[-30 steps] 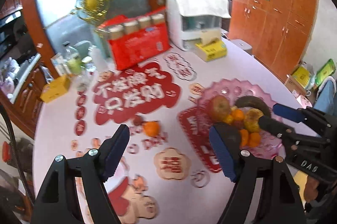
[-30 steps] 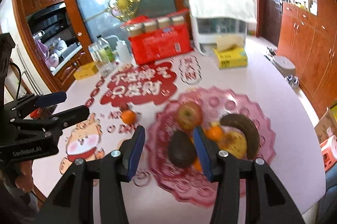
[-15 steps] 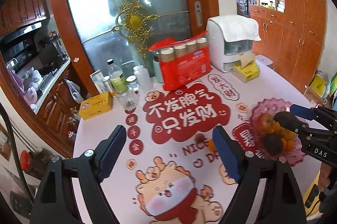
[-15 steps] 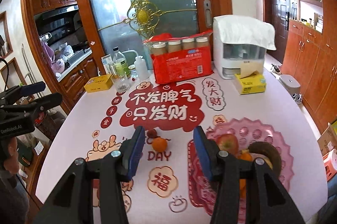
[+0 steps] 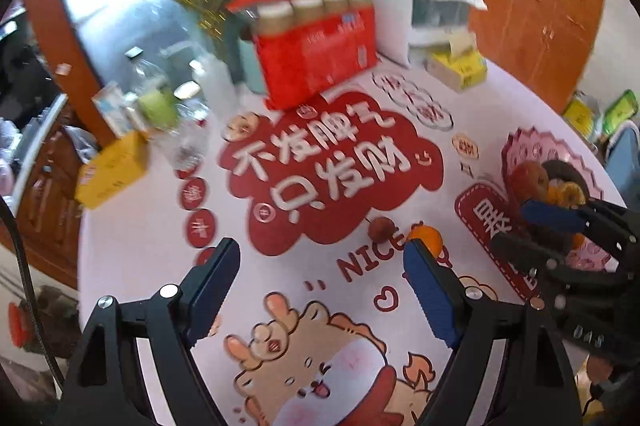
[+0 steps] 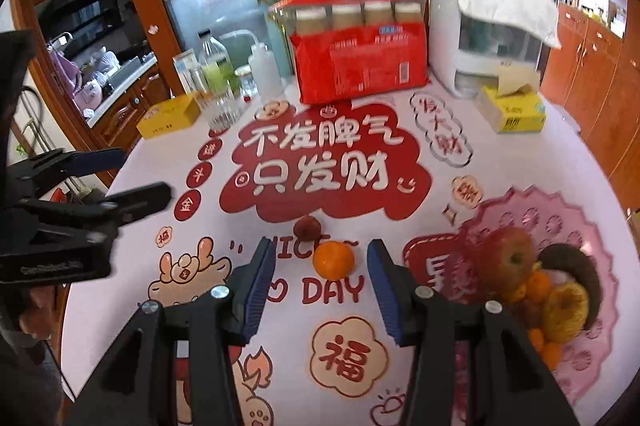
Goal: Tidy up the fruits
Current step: 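Move the right gripper to the last mandarin while the left gripper moves to the last lychee, then close the right gripper on the mandarin while the left gripper closes on the lychee, then carry the mandarin with the right gripper and the lychee with the left gripper into the bowl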
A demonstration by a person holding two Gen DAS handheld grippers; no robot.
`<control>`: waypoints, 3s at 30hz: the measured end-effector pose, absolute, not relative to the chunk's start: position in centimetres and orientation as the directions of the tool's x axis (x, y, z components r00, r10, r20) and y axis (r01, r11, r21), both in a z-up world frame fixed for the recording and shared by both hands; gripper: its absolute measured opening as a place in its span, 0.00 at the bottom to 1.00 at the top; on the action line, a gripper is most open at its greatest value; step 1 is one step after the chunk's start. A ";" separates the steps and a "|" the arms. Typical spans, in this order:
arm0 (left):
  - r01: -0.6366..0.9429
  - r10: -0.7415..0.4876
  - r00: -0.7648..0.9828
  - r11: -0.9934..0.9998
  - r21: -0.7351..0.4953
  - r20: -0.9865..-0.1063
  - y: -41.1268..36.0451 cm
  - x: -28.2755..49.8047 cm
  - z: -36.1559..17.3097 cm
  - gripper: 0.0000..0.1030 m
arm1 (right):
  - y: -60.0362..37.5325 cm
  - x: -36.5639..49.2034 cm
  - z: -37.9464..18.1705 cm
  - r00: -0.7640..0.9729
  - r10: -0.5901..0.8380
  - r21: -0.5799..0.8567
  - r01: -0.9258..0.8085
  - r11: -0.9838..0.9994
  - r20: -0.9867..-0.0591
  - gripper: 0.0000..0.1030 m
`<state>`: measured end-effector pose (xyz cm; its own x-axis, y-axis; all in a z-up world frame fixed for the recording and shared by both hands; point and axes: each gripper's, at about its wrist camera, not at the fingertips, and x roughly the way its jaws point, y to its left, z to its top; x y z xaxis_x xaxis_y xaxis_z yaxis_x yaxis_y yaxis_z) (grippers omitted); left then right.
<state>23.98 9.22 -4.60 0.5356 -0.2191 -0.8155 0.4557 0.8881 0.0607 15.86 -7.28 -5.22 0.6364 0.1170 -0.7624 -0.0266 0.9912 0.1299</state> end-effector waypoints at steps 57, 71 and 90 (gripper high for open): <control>0.450 -0.354 0.336 0.874 -0.181 -0.873 2.9 29.8 -16.6 0.29 | -8.5 19.8 -15.7 0.567 0.048 0.128 0.102 0.987 -0.822 0.44; 0.436 -0.380 0.493 0.886 -0.156 -0.783 6.8 22.0 -4.9 0.29 | -6.9 13.5 -7.9 0.684 0.103 0.136 -0.005 0.991 -0.722 0.44; 0.584 -0.481 0.466 0.798 -0.151 -0.743 -6.0 11.6 1.0 0.29 | -17.9 3.4 -0.4 0.787 -0.027 0.104 0.116 0.988 -0.617 0.44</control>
